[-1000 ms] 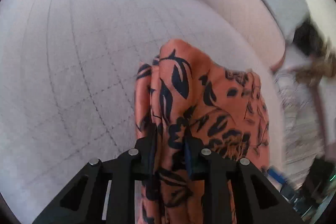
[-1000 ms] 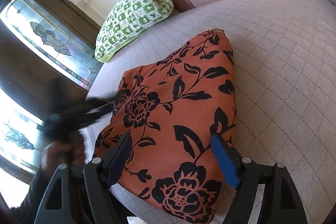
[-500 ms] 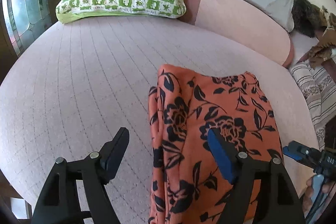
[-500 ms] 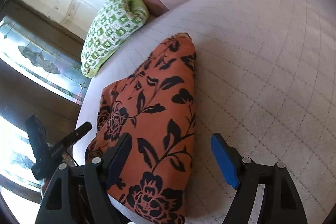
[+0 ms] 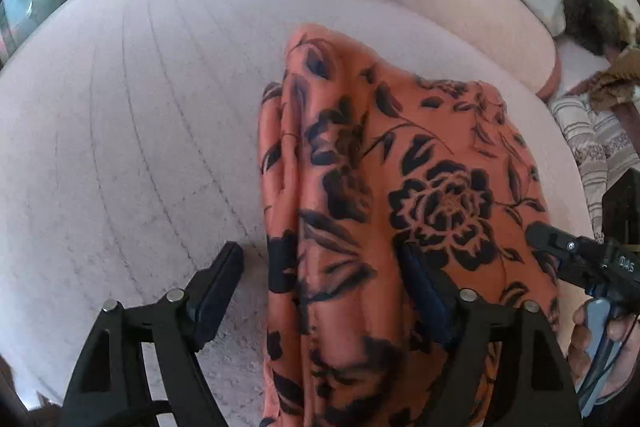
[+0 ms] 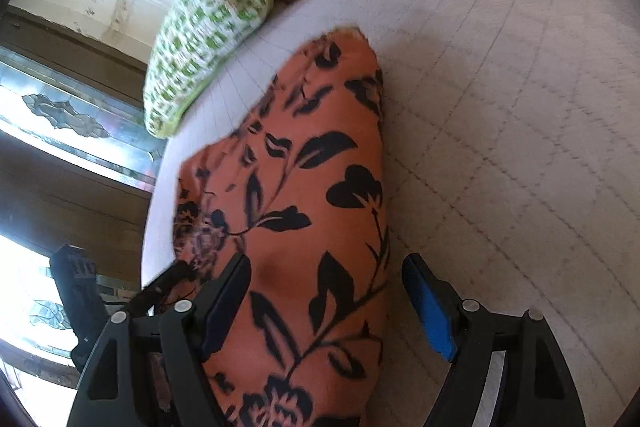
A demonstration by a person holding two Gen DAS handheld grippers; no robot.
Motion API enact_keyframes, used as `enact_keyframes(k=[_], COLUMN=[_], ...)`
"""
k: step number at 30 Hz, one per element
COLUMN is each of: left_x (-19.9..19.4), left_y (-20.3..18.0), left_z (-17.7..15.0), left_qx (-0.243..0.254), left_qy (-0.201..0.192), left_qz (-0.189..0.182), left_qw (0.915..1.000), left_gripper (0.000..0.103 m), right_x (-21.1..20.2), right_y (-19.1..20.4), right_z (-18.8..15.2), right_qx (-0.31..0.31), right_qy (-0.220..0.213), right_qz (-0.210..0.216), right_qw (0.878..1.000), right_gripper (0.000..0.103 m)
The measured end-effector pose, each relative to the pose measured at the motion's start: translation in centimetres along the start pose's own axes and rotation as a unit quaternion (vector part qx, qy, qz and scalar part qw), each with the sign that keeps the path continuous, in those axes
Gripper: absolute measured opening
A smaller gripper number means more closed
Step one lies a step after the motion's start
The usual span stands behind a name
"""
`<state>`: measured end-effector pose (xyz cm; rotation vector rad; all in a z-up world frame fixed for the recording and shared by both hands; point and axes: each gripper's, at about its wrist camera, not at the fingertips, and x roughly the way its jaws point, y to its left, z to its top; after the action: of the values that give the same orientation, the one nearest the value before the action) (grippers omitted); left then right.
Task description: Fold small clothes
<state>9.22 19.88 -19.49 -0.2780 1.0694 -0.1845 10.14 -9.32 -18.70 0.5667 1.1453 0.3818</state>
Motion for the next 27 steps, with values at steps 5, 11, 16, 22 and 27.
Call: enact_keyframes(k=[5,11,16,22,27], left_x=[-1.2,-5.6,-7.0,-7.0,-3.3], left_y=[-1.1,-6.3,-9.9,-10.3,-9.5], left_z=[0.8,3.6,6.7,7.1,5.5], left_qx=[0.023,0.071,0.106,0.123,0.118], left_qy=[0.001,-0.065,-0.098,-0.090,-0.058], left_qz=[-0.033,-0.058,-0.089,-0.097,-0.097], left_qw=[0.9992,0.9937,0.9855,0.9835,0.9866], left_gripper=[0.028,0.027,0.028,0.028,0.036], right_x=[0.7,-4.7,-11.1,-12.5,-9.8], right_y=[2.9,5.5,5.1,4.6,2.6], right_z=[0.2,1.9,5.1,6.0,5.0], right_qx=[-0.081,-0.123,-0.129,-0.117,-0.100], right_qy=[0.020,-0.029,-0.098,-0.128,-0.111], right_qz=[-0.017,-0.002,-0.006,-0.024,-0.033], right_qw=[0.996,0.992,0.987,0.985,0.988], right_gripper=[0.043,0.039,0.039,0.039,0.040])
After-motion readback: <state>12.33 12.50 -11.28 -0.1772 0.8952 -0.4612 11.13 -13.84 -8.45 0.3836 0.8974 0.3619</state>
